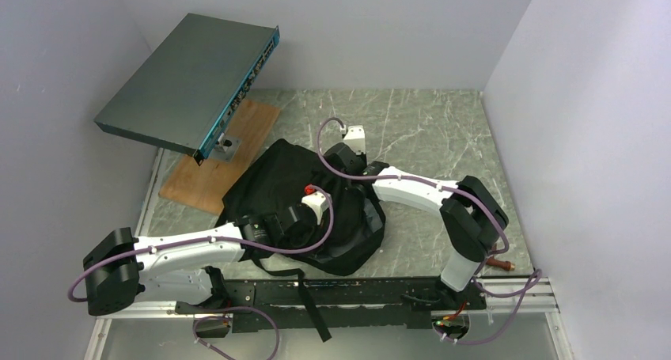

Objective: Pack the student bag
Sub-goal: Zip the student bag at the center of the board.

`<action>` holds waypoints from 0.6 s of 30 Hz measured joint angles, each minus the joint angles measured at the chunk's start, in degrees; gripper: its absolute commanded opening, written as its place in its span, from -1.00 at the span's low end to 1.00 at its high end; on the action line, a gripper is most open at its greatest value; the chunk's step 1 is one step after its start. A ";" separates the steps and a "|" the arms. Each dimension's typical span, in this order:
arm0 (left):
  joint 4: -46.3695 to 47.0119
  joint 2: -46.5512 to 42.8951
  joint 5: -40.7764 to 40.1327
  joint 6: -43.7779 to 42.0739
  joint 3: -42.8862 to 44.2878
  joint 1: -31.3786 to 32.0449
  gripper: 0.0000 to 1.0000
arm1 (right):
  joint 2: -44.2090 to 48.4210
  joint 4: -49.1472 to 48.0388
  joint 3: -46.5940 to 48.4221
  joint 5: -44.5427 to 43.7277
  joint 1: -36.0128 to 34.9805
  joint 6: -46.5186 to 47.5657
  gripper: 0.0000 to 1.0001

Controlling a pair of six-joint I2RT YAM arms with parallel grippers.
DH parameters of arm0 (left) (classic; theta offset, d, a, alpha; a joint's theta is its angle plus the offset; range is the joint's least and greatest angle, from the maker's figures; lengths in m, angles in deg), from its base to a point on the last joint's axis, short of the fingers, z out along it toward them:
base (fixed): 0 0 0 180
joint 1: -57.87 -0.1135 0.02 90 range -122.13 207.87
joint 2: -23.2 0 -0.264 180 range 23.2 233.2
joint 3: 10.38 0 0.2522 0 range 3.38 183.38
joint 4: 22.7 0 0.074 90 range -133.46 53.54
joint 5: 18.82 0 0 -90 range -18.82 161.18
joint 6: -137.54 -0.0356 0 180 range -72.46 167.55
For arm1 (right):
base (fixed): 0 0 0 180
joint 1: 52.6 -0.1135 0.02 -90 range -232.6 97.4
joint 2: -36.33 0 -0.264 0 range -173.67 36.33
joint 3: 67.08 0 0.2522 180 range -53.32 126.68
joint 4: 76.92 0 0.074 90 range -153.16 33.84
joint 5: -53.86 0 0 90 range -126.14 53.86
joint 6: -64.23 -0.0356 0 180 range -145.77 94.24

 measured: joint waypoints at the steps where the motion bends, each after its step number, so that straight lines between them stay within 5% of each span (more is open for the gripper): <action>1: 0.00 0.02 0.02 0.00 0.00 0.00 -1.00 | 0.39 0.02 -0.33 0.26 0.20 -0.20 -0.70; 10: 0.26 0.02 0.33 0.02 0.00 0.00 -1.00 | 0.59 0.79 -0.44 -0.33 0.33 0.57 -0.53; 18: 0.50 0.07 0.39 0.00 0.00 0.00 -1.00 | 0.61 0.68 -0.83 -1.09 0.31 4.96 -0.74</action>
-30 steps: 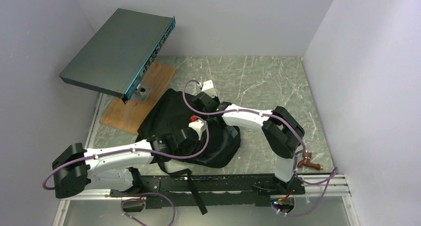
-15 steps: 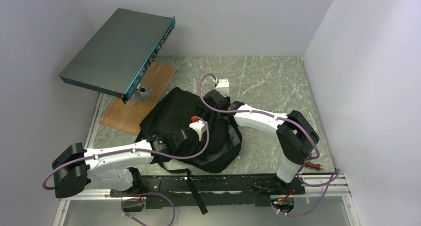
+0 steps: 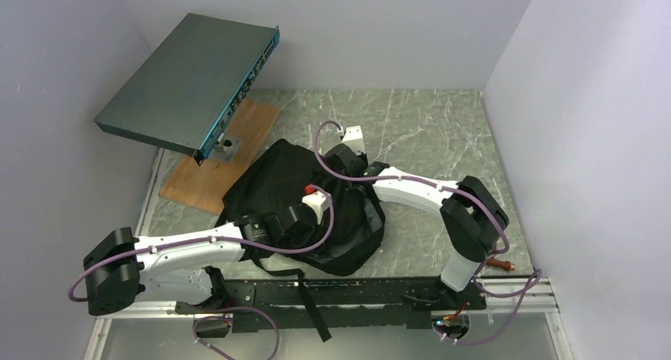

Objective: Pack the student bag
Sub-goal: Zip the student bag at the center of the board.

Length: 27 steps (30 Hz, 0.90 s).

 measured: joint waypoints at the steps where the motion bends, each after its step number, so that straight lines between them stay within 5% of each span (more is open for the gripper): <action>1: 0.02 0.07 0.00 0.00 0.00 0.00 -1.00 | 0.00 0.07 0.00 -0.02 0.00 0.13 -0.74; 5: -0.15 0.48 0.11 -0.02 0.00 0.02 -1.00 | 0.02 0.70 -0.02 -1.64 0.37 0.55 -0.75; 8: -0.13 0.98 0.26 -0.04 0.00 0.00 -1.00 | 0.46 0.94 -0.44 -2.56 0.63 0.55 -1.00; 13: -0.11 1.55 0.48 -0.09 0.04 0.00 -1.00 | 1.40 0.74 -1.22 -2.89 0.81 0.50 -1.00; 14: -0.13 1.66 0.50 -0.09 0.07 0.00 -1.00 | 1.53 0.50 -1.57 -2.60 0.98 0.48 -0.94; 17: -0.13 1.92 0.61 -0.13 0.26 0.02 -1.00 | 2.01 -0.09 -2.89 0.17 1.88 -0.61 -0.36; 27: -0.33 2.03 1.05 -0.17 0.85 0.02 -1.00 | 16.04 -4.46 -10.40 17.79 9.29 -4.02 0.67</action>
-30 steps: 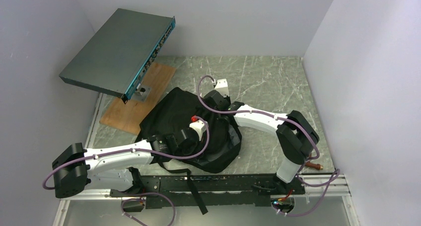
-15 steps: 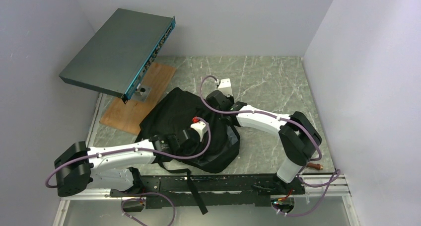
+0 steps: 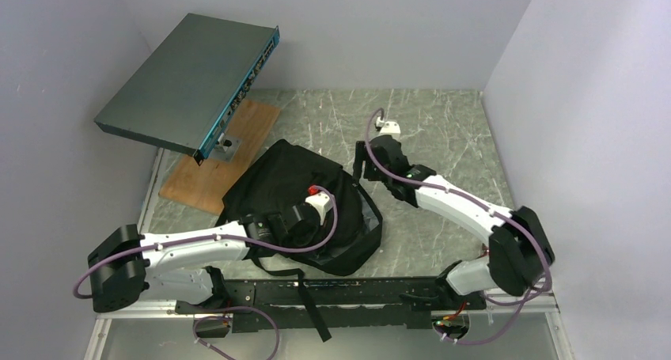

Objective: Pack the student bag
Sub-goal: Zip the student bag at the center of the board.

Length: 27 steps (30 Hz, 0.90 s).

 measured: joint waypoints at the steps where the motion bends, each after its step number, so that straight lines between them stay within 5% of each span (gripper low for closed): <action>1: -0.02 0.07 0.09 -0.02 0.11 0.00 -1.00 | 1.75 -1.16 -0.63 2.43 0.76 -0.17 0.79; 7: -0.02 1.16 0.72 -0.07 1.05 0.04 -1.00 | 6.36 -9.57 -6.88 18.71 8.87 -0.35 0.82; 10: 0.02 1.77 1.11 -0.22 1.46 0.04 -1.00 | 2.71 -13.22 -7.96 28.59 15.06 -0.68 0.73; 14: 0.02 1.90 1.27 -0.24 1.53 0.02 -1.00 | -3.78 -17.62 -8.09 38.88 19.91 -2.16 0.38; 27: 0.04 2.14 1.62 -0.26 1.84 0.04 -1.00 | -19.23 -36.79 -10.08 61.46 25.14 -12.66 0.14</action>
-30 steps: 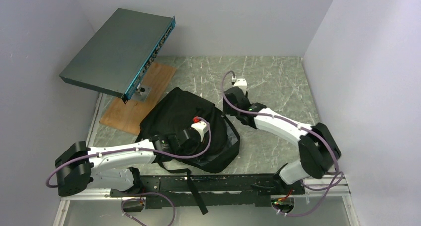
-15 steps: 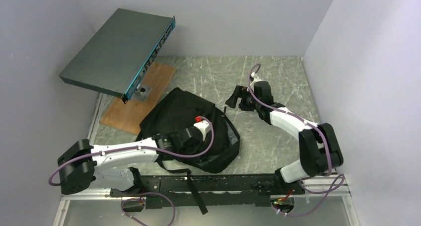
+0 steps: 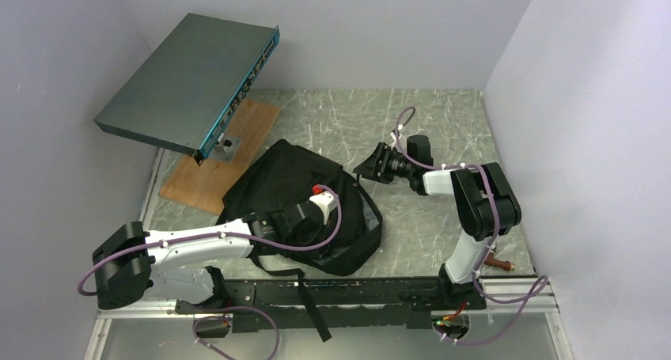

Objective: Pack the student bag
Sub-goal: Zip the student bag at the center of the board.

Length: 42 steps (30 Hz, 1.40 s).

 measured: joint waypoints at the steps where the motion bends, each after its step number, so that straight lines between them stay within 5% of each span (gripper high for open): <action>1: 0.00 0.00 0.00 0.00 0.00 0.00 -1.00 | -0.68 -1.09 -0.15 0.98 -0.04 -0.63 0.13; 10: 0.11 0.59 0.22 -0.02 0.00 0.00 -1.00 | -3.58 -6.54 -0.20 4.33 -0.13 -3.39 -0.24; 20: 0.17 0.76 0.37 -0.04 0.02 -0.02 -1.00 | -4.92 -9.57 -0.22 5.64 -0.13 -4.52 -0.26; 23: 0.17 0.76 0.37 -0.07 0.02 -0.02 -1.00 | -5.27 -10.51 -0.44 6.29 -0.13 -4.79 -0.43; 24: 0.20 0.76 0.37 -0.07 0.02 -0.02 -1.00 | -5.27 -10.75 -0.61 6.43 -0.13 -4.87 -0.60; 25: 0.20 0.76 0.37 -0.07 0.02 -0.02 -1.00 | -5.27 -11.06 -0.81 6.56 -0.13 -4.96 -0.99; 26: 0.20 0.76 0.44 -0.09 0.02 -0.02 -1.00 | -5.27 -11.37 -0.98 6.67 -0.13 -5.11 -1.00; 27: 0.20 0.76 0.59 -0.20 0.02 -0.02 -0.87 | -5.29 -11.74 -1.14 6.80 -0.13 -5.03 -1.00; 30: 0.37 0.70 1.31 -1.29 0.04 -0.02 -0.04 | -4.55 -12.68 -2.64 7.17 0.02 -5.92 -1.00; 32: 0.57 0.11 2.03 -2.58 0.04 -0.02 0.28 | -1.14 -9.81 -5.33 5.01 0.15 -4.74 -1.00; 37: 1.11 -3.58 2.95 -5.03 1.64 -2.03 0.49 | 9.90 0.44 -6.69 -0.26 -0.48 -0.46 -1.00; 42: 2.14 -1.92 2.47 -7.08 9.79 -6.69 0.39 | 14.38 5.77 -7.13 -3.96 -1.09 0.61 -1.00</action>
